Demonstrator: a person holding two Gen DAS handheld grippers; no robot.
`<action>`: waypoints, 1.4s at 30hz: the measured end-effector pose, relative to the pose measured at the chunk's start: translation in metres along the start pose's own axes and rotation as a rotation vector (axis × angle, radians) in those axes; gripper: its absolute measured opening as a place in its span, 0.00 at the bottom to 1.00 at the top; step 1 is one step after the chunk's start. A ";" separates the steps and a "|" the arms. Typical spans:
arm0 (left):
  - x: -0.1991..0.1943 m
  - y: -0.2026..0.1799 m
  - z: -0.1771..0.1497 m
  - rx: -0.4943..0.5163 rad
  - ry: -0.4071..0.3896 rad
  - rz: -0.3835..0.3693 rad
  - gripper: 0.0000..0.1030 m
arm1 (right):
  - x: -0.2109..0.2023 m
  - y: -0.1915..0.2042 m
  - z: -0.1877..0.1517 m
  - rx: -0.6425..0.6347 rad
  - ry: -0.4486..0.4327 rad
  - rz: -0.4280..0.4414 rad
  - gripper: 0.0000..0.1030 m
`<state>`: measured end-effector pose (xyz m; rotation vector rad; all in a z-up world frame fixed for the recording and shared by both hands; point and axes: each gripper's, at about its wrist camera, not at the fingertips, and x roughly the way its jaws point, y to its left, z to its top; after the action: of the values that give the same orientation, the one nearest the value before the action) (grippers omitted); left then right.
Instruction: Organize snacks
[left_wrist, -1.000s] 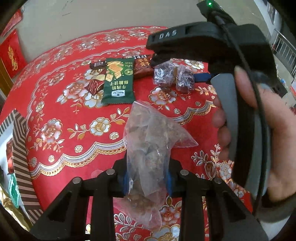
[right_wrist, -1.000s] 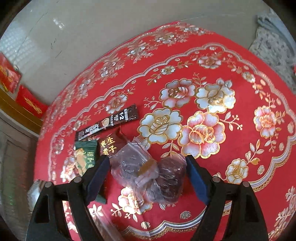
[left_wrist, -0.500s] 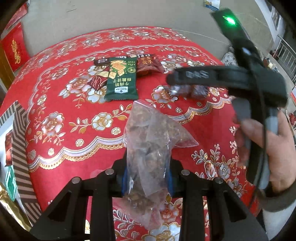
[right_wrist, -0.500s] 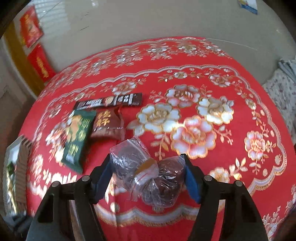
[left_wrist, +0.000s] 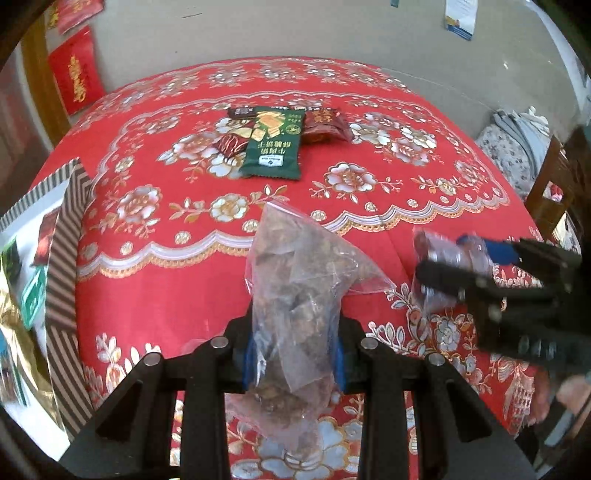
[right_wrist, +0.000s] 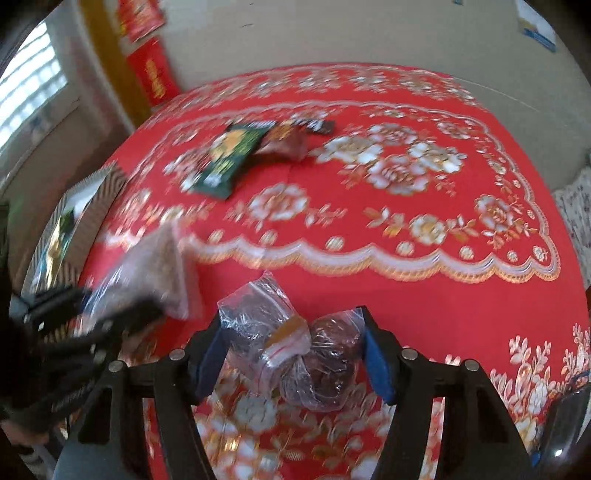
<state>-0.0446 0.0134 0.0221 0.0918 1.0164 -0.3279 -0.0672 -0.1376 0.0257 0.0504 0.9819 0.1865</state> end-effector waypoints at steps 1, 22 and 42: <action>-0.001 -0.001 -0.001 -0.007 -0.003 0.009 0.33 | -0.001 0.000 -0.001 -0.003 0.000 0.001 0.64; 0.004 -0.004 -0.005 -0.053 -0.021 0.015 0.37 | -0.033 -0.008 -0.046 0.149 -0.001 0.027 0.78; 0.004 -0.002 -0.005 -0.062 -0.027 0.002 0.39 | -0.024 -0.017 -0.040 0.217 0.021 0.250 0.78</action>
<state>-0.0476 0.0116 0.0157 0.0319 0.9985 -0.2947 -0.1113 -0.1601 0.0209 0.3711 1.0126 0.3094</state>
